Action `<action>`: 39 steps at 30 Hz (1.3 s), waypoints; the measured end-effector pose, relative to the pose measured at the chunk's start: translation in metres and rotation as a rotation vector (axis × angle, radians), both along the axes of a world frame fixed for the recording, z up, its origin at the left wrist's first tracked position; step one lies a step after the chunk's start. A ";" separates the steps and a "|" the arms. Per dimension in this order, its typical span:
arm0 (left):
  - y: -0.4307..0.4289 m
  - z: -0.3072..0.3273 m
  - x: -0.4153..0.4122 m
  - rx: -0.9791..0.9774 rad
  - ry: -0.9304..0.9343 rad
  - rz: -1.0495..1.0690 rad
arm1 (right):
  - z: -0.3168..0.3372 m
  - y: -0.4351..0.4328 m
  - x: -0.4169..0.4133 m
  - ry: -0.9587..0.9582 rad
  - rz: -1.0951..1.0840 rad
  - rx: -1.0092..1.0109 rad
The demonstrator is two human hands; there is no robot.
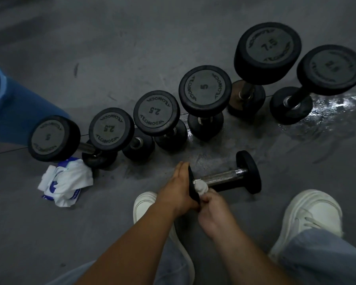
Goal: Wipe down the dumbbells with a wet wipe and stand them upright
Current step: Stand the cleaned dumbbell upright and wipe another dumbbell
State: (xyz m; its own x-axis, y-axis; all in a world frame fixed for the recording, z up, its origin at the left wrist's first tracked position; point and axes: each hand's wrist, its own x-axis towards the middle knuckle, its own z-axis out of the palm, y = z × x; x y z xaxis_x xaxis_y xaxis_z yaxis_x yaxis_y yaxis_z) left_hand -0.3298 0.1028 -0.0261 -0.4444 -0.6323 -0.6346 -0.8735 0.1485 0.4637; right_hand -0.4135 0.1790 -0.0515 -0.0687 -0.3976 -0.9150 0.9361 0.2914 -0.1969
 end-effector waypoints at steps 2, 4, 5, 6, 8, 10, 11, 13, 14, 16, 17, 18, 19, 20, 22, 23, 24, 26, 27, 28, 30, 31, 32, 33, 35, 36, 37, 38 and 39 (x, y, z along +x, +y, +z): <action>0.001 -0.001 0.001 0.010 0.003 0.014 | -0.002 0.008 0.000 0.047 0.009 -0.037; 0.005 -0.003 0.002 0.003 0.029 0.031 | 0.004 0.007 0.004 0.098 0.025 -0.032; 0.007 -0.003 0.002 -0.010 0.040 0.035 | 0.005 0.003 0.006 0.138 0.042 0.012; 0.010 -0.003 0.003 -0.026 0.048 0.037 | 0.001 -0.004 0.006 0.171 0.062 0.071; 0.013 -0.002 0.002 -0.059 0.059 0.033 | -0.006 -0.022 0.003 0.196 0.065 0.194; 0.013 -0.002 0.002 -0.077 0.070 0.031 | -0.008 -0.032 0.001 0.175 0.034 0.237; 0.014 -0.003 0.003 -0.074 0.075 0.030 | -0.007 -0.030 0.002 0.183 0.027 0.237; 0.016 0.000 0.003 -0.060 0.062 0.029 | -0.004 -0.016 0.008 0.206 0.016 0.182; 0.017 0.001 0.002 -0.068 0.052 0.032 | -0.003 -0.009 0.010 0.217 0.005 0.129; 0.019 0.001 0.001 -0.100 0.055 0.043 | -0.008 -0.016 0.006 0.218 0.012 0.135; 0.019 0.001 0.001 -0.110 0.058 0.046 | -0.011 -0.024 0.003 0.195 -0.006 0.177; 0.020 0.001 0.001 -0.106 0.055 0.046 | -0.013 -0.030 0.001 0.157 -0.024 0.191; 0.020 0.001 0.001 -0.099 0.053 0.047 | -0.012 -0.030 0.001 0.136 -0.016 0.190; 0.021 0.001 0.002 -0.086 0.053 0.050 | -0.010 -0.027 0.002 0.159 -0.006 0.191; 0.023 0.001 0.003 -0.074 0.061 0.070 | -0.003 -0.009 0.007 0.230 0.025 0.133; 0.024 0.000 0.003 -0.079 0.070 0.077 | 0.001 -0.006 0.007 0.250 0.027 0.104; 0.024 -0.002 0.003 -0.087 0.081 0.078 | 0.000 -0.011 0.004 0.238 0.029 0.133; 0.021 -0.003 0.002 -0.072 0.071 0.074 | 0.000 -0.030 -0.002 0.170 -0.045 0.224; 0.019 -0.003 0.002 -0.064 0.061 0.070 | 0.000 -0.033 -0.002 0.154 -0.067 0.234; 0.019 -0.002 0.002 -0.055 0.053 0.065 | 0.001 -0.030 -0.001 0.157 -0.071 0.233; 0.019 0.000 0.003 -0.043 0.061 0.071 | -0.004 -0.010 0.006 0.204 -0.015 0.137; 0.019 -0.001 0.003 -0.047 0.070 0.071 | -0.004 -0.002 0.009 0.230 -0.005 0.093; 0.019 -0.002 0.002 -0.050 0.075 0.069 | -0.006 -0.002 0.008 0.234 0.005 0.096; 0.018 -0.004 0.002 -0.048 0.073 0.069 | -0.010 -0.010 0.005 0.228 0.009 0.140; 0.018 -0.006 0.003 -0.040 0.069 0.073 | -0.012 -0.025 0.001 0.191 -0.045 0.205; 0.018 -0.006 0.003 -0.037 0.068 0.072 | -0.012 -0.026 0.001 0.193 -0.047 0.207; 0.018 -0.005 0.003 -0.039 0.072 0.069 | -0.011 -0.021 0.004 0.224 -0.032 0.195; 0.018 -0.005 0.004 -0.049 0.079 0.068 | -0.010 -0.012 0.008 0.239 -0.011 0.170; 0.018 -0.005 0.004 -0.061 0.086 0.069 | -0.010 -0.004 0.012 0.258 -0.006 0.149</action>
